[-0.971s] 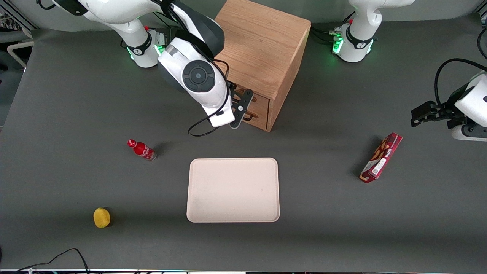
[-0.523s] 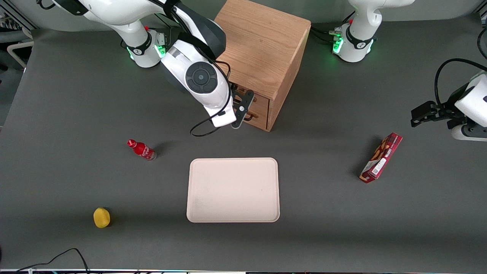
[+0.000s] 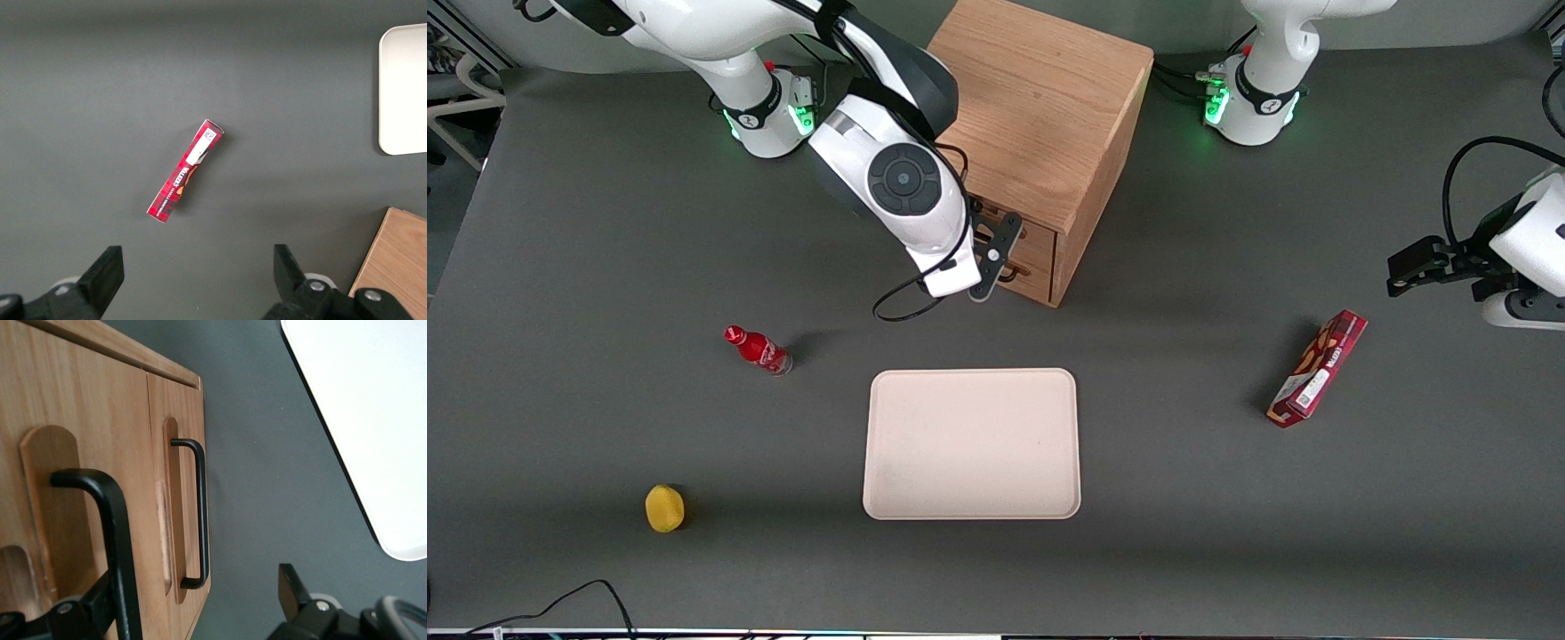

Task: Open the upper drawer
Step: 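Lower the right gripper onto the upper drawer handle and close it, then pull the upper drawer handle outward from the cabinet with the right gripper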

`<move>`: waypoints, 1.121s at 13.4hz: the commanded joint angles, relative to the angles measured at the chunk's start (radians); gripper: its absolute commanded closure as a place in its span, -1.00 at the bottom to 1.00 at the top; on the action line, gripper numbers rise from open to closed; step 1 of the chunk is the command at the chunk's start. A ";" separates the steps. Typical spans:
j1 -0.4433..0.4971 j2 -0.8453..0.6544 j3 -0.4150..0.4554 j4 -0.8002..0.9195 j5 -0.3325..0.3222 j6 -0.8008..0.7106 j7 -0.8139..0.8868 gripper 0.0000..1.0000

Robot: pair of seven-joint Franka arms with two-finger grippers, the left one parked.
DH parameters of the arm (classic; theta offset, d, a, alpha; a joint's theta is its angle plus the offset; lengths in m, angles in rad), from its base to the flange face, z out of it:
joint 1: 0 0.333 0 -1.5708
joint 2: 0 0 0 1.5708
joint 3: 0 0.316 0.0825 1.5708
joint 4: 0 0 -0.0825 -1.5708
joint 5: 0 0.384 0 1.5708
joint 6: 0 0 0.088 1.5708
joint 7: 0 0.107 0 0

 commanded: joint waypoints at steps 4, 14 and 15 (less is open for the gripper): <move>0.005 0.006 -0.008 -0.003 -0.048 0.015 0.028 -1.00; -0.038 0.018 -0.013 0.026 -0.065 0.015 0.014 -1.00; -0.038 0.026 -0.028 0.032 -0.062 0.015 0.013 -1.00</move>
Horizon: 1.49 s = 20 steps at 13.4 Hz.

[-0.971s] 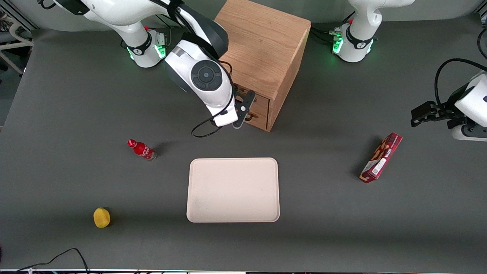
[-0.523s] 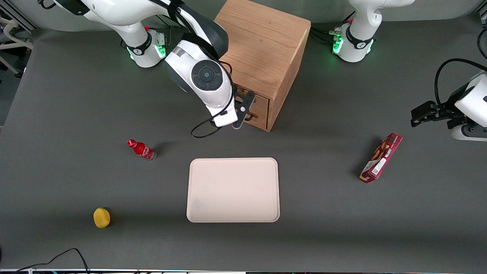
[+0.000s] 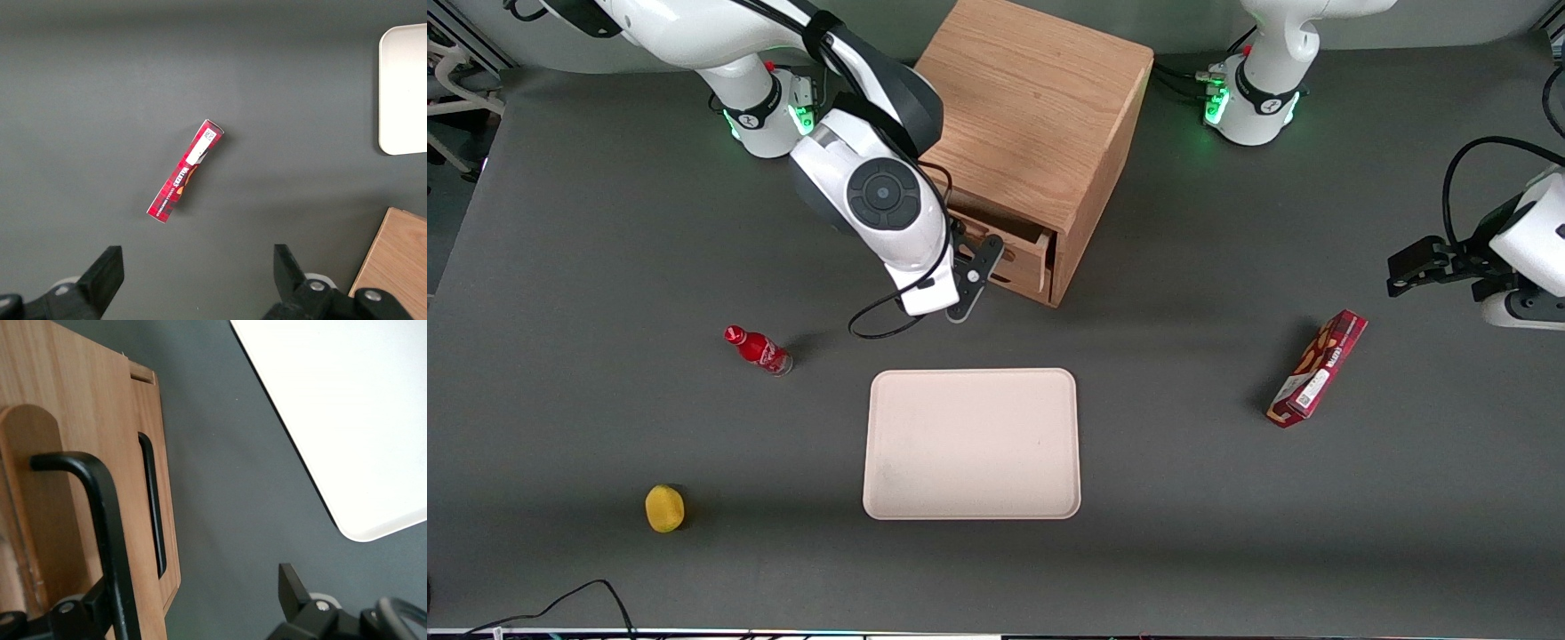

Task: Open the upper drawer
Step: 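Pull the upper drawer handle outward from the cabinet with the right gripper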

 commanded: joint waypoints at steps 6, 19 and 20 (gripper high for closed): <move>-0.011 0.075 -0.022 0.089 -0.014 0.001 -0.060 -1.00; -0.066 0.118 -0.025 0.156 -0.017 -0.013 -0.205 -1.00; -0.069 0.118 -0.038 0.159 -0.014 -0.013 -0.211 -1.00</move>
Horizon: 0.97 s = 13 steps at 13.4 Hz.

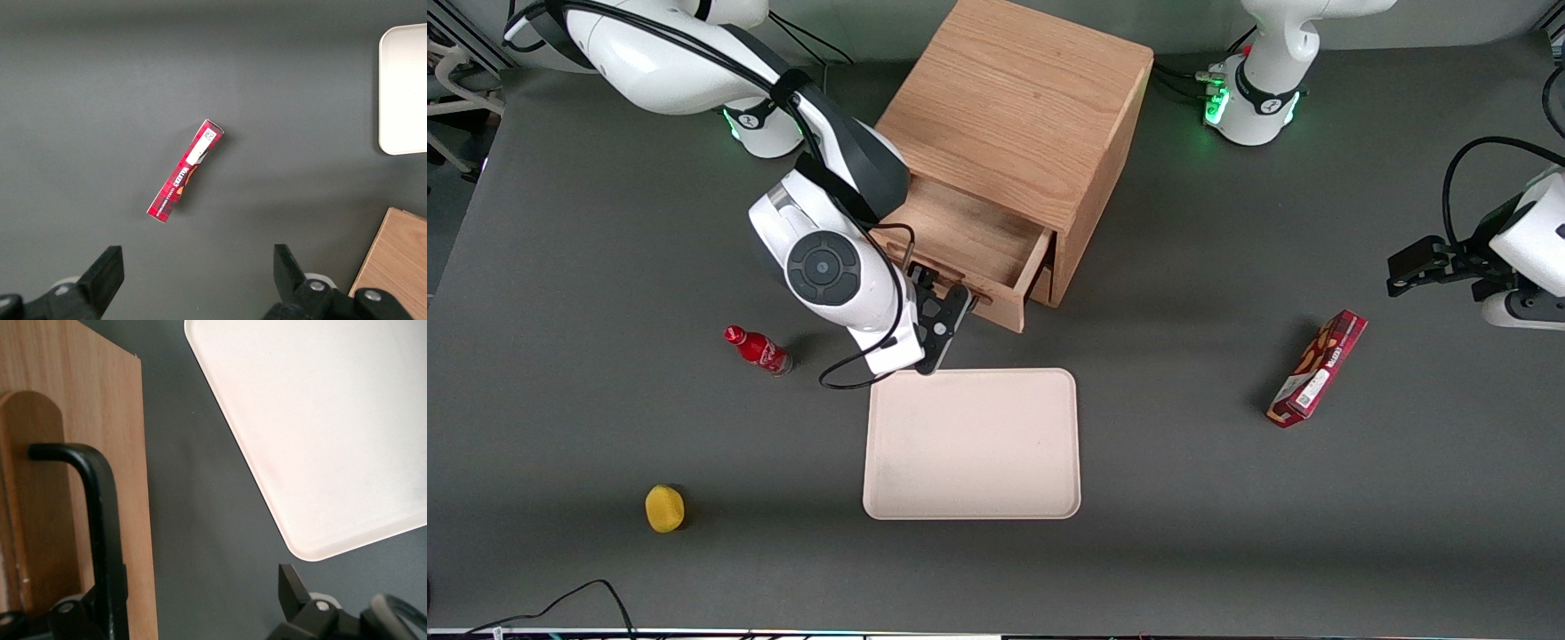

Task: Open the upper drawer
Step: 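Pull the upper drawer handle outward from the cabinet with the right gripper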

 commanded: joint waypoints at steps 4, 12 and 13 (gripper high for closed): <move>-0.008 0.021 -0.021 0.061 -0.012 -0.031 -0.061 -1.00; -0.028 0.024 -0.030 0.085 -0.015 -0.065 -0.098 -1.00; -0.032 0.024 -0.030 0.085 -0.015 -0.066 -0.101 -1.00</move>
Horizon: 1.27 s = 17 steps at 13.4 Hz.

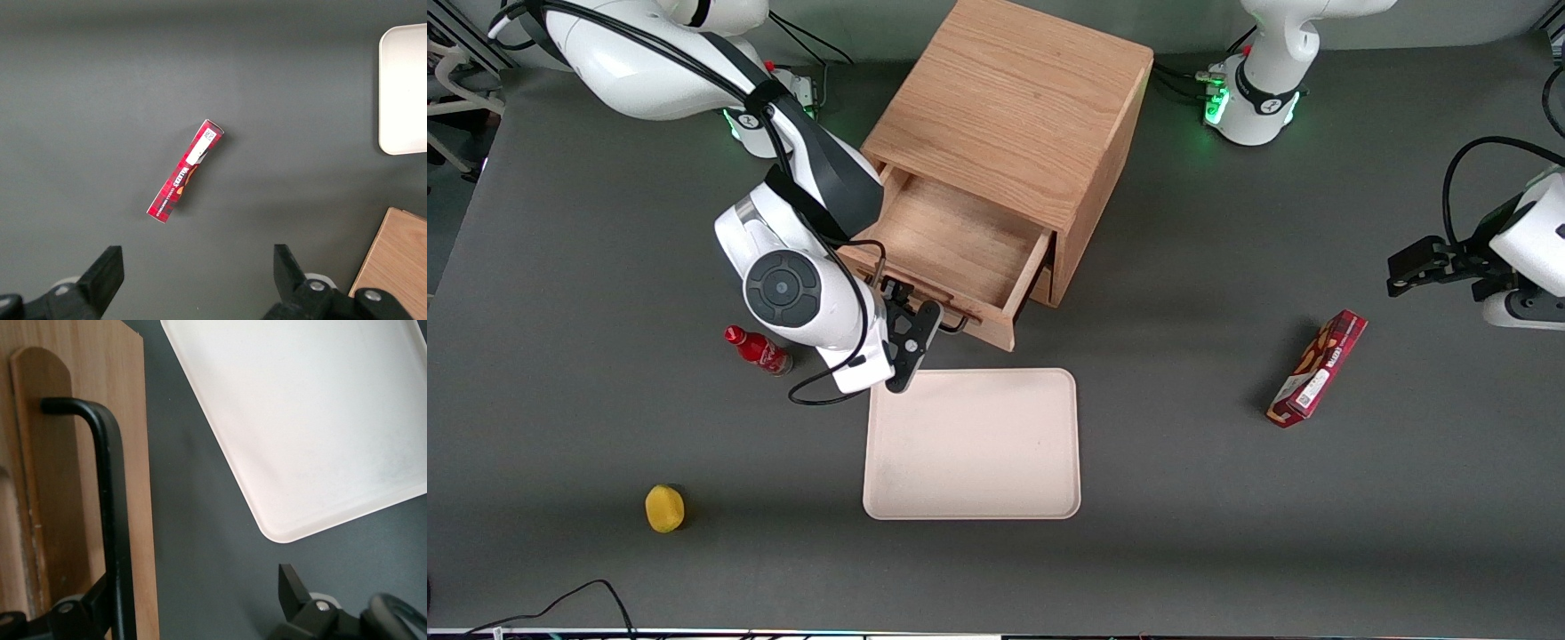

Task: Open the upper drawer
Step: 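Release the handle and withdraw the right gripper from the drawer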

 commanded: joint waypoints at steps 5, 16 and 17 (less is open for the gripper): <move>-0.013 0.021 -0.025 0.072 -0.012 -0.050 -0.047 -1.00; -0.018 0.018 -0.044 0.169 -0.011 -0.153 -0.045 -1.00; -0.018 0.009 -0.046 0.180 -0.011 -0.179 -0.045 -1.00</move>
